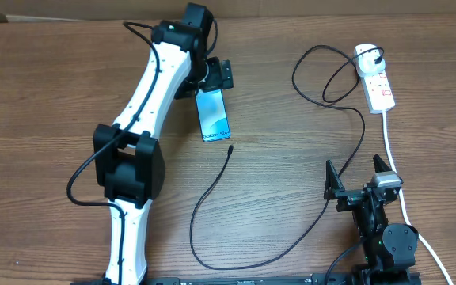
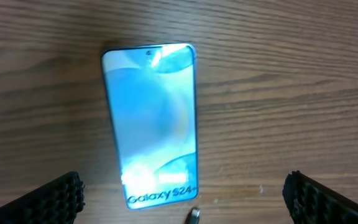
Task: Plug charger to phone and switch on socket
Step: 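Move the left gripper over the phone and lower it onto the phone, then close the left gripper on the phone's sides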
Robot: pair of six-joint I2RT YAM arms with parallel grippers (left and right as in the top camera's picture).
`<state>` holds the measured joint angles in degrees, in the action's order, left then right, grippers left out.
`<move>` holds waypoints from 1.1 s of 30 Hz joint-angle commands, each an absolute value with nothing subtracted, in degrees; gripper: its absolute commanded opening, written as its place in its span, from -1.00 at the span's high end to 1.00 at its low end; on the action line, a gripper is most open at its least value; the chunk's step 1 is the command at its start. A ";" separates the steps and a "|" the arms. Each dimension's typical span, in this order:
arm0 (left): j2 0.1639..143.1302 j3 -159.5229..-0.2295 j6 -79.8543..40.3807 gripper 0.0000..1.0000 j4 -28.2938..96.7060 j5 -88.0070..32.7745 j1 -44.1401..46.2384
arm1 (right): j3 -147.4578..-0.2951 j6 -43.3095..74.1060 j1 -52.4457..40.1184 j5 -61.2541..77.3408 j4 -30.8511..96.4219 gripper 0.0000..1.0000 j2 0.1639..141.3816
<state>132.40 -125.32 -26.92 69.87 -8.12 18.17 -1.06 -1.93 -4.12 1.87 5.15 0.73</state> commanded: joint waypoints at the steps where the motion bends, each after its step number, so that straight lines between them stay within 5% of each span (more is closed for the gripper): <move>1: 133.53 -126.69 -27.44 -1.00 69.08 -5.76 19.00 | -0.47 -1.93 -3.95 1.15 4.84 -1.00 0.16; 33: 133.78 -121.16 -37.69 -1.00 67.11 3.01 20.84 | -0.47 -1.93 -3.95 1.15 4.84 -1.00 0.16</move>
<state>132.68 -121.49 -35.51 67.24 2.24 20.27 -1.06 -1.93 -4.10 1.87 5.17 0.73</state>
